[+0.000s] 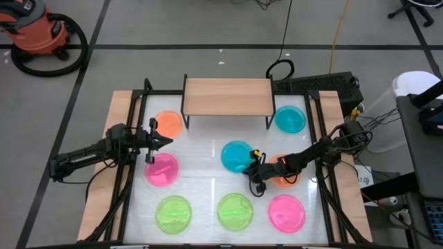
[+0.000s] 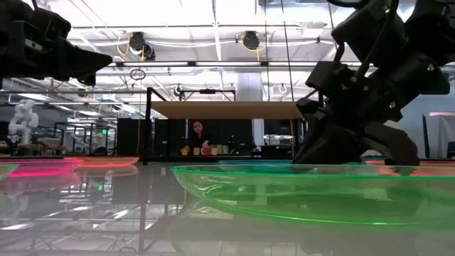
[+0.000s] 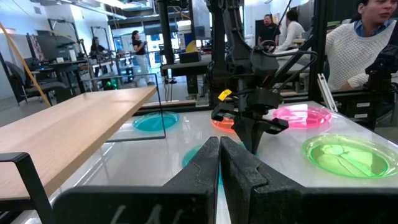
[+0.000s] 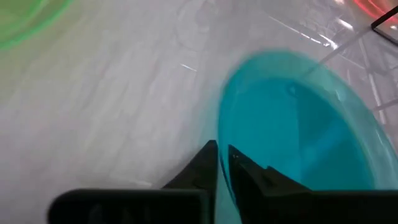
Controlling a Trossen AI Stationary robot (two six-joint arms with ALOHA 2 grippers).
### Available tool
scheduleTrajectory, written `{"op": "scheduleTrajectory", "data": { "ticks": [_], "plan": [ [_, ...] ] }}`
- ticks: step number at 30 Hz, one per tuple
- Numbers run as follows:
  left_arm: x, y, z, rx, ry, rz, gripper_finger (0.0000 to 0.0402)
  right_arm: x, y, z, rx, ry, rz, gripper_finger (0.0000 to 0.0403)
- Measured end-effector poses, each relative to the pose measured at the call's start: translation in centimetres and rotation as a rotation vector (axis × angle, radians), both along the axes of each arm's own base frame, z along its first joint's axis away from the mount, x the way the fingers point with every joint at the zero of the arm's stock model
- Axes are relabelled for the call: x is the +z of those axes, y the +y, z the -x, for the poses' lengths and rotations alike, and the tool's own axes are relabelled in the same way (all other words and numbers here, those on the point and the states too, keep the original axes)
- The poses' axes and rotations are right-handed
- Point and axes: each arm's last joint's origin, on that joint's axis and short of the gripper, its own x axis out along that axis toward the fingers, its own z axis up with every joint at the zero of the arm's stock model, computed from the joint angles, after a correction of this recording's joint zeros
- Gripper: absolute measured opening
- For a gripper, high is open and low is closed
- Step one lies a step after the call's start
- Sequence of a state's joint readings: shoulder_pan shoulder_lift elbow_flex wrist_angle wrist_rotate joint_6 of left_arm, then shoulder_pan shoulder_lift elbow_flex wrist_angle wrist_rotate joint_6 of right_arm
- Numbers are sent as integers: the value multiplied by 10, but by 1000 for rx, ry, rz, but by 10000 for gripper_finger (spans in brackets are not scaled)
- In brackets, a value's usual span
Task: Place and stack plates onto a shelf
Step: Put the left blue transparent plate on the shelf
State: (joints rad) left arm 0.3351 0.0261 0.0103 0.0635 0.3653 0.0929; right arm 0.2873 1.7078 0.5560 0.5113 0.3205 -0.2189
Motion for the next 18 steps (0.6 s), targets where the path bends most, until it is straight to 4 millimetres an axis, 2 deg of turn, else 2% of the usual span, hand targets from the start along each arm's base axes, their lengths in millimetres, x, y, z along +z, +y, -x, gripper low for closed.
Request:
{"op": "scheduleTrajectory", "data": {
  "ticks": [6,9,12,15,18],
  "plan": [
    [0,0,0,0,0,0,21,7,2,-6,24,-72,15,4],
    [0,0,0,0,0,0,21,22,6,-13,56,-130,23,1],
    [0,0,0,0,0,0,21,48,13,-21,73,-231,69,1],
    [0,0,0,0,-1,0,21,83,18,-25,64,-358,148,0],
    [0,0,0,0,0,0,21,117,12,-23,-2,-450,262,0]
  ]
}}
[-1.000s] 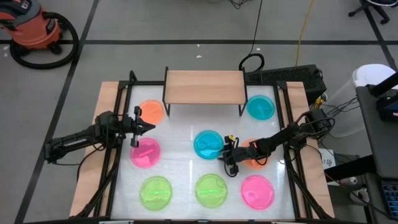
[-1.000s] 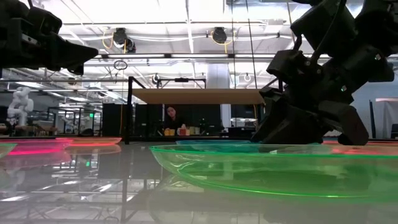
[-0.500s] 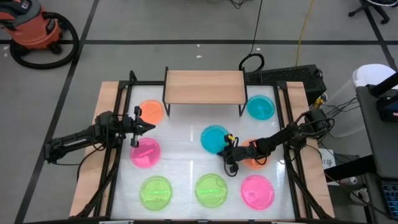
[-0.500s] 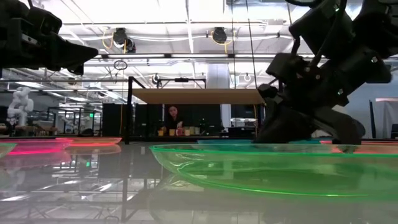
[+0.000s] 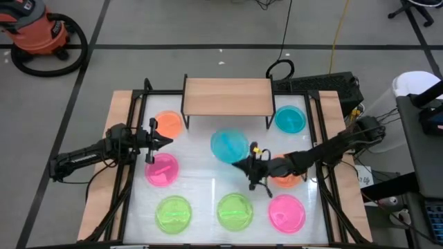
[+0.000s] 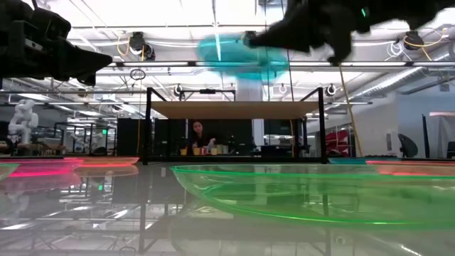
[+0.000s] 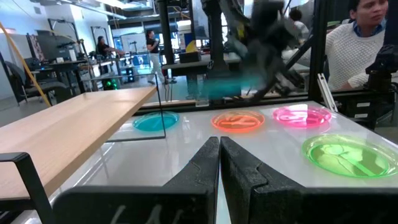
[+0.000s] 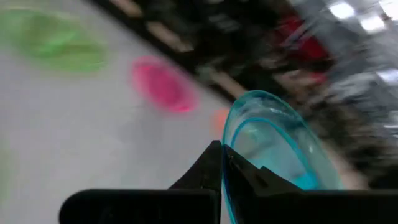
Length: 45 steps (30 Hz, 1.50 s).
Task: Place and stack plates onto a shelf
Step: Put the left blue transparent plate on the shelf, then stack the left green transparent plate on the blue transparent plate on the shelf
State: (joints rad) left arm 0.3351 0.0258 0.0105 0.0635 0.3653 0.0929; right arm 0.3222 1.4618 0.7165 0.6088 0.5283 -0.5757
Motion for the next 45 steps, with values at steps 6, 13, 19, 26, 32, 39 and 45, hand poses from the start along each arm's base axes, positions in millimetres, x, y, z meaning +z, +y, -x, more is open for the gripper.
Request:
{"op": "scheduleTrajectory", "data": {
  "ticks": [6,13,19,26,32,39,45],
  "plan": [
    [0,0,0,0,0,0,21,55,-58,9,-232,-117,22,0],
    [0,0,0,0,0,0,21,57,-138,18,-393,-23,-189,0],
    [0,0,0,0,0,0,21,42,-161,20,-466,60,-245,0],
    [0,0,0,0,1,0,21,25,-169,11,-456,107,-256,0],
    [0,0,0,0,0,0,21,9,-176,4,-478,162,-261,0],
    [0,0,0,0,1,0,21,6,-179,1,-486,141,-258,21],
    [0,0,0,0,0,0,21,19,-177,3,-472,67,-258,82]
  ]
}}
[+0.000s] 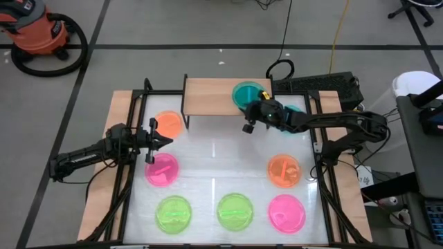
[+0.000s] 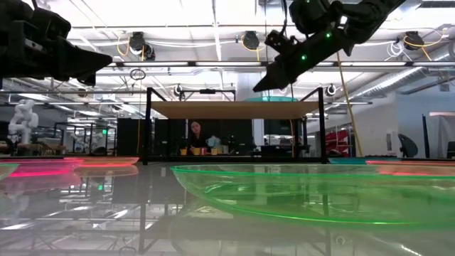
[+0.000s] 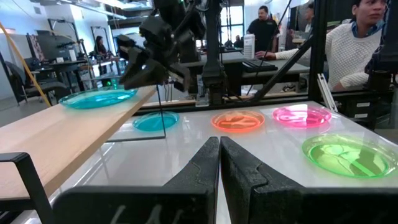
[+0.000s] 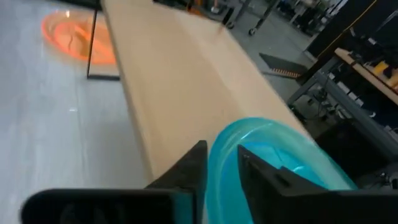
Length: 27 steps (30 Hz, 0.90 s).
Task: Place and stack plates onto a shelf
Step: Stack the left green transparent plate on the blue transparent plate on the shelf
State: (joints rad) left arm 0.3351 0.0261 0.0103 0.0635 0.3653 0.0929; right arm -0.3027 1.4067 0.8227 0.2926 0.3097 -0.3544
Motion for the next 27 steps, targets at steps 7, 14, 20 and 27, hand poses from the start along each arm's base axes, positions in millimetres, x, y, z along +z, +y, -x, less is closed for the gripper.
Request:
{"op": "scheduleTrajectory", "data": {
  "ticks": [7,14,20,27],
  "plan": [
    [0,0,0,0,0,0,21,24,15,7,45,-89,25,119],
    [0,0,0,0,0,0,21,51,55,16,287,-201,-18,122],
    [0,0,0,0,0,0,21,56,93,22,516,-251,-131,119],
    [6,0,0,-2,-61,7,21,30,119,28,623,-163,-125,119]
  ]
}}
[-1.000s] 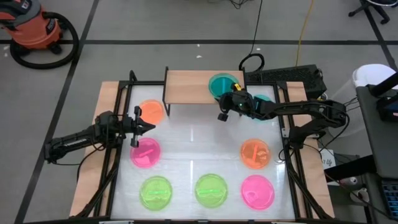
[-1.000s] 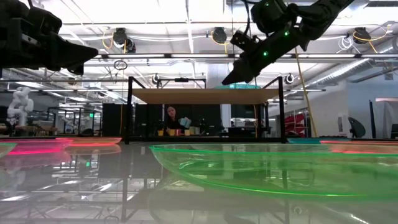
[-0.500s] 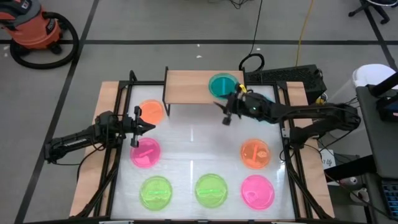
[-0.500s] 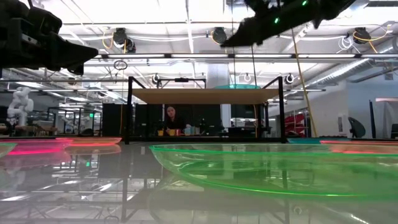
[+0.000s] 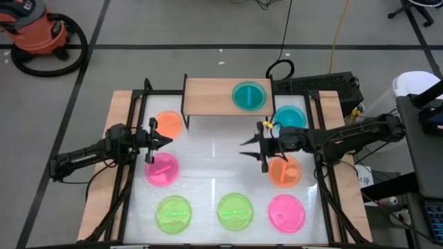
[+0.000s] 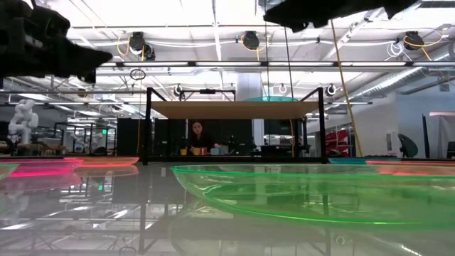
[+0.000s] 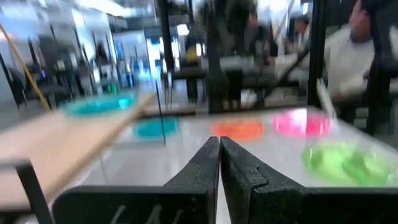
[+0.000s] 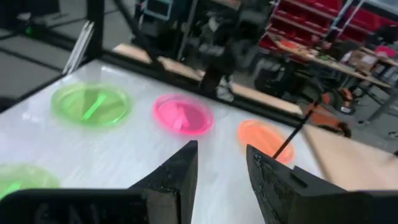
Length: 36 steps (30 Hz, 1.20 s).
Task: Place and stack plates onto a shelf
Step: Stack the left green transparent plate on the blue transparent plate on the shelf
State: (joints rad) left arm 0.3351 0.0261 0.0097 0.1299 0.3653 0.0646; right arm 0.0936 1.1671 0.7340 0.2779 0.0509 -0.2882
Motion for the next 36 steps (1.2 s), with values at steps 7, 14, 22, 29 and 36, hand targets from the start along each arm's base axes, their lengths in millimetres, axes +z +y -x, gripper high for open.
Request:
{"op": "scheduleTrajectory", "data": {
  "ticks": [7,14,22,29,36],
  "plan": [
    [18,-1,4,-19,-175,33,21,-27,2,9,-15,31,-95,118],
    [23,-2,5,-36,-230,76,21,-50,1,23,-5,-115,-115,118],
    [24,-3,5,-79,-229,132,21,-59,0,31,-2,-155,-120,118],
    [11,-15,-6,-266,-67,168,21,-56,0,31,3,-196,-97,118],
    [0,-34,-25,-247,255,204,21,-55,0,30,4,-205,-89,118]
  ]
}}
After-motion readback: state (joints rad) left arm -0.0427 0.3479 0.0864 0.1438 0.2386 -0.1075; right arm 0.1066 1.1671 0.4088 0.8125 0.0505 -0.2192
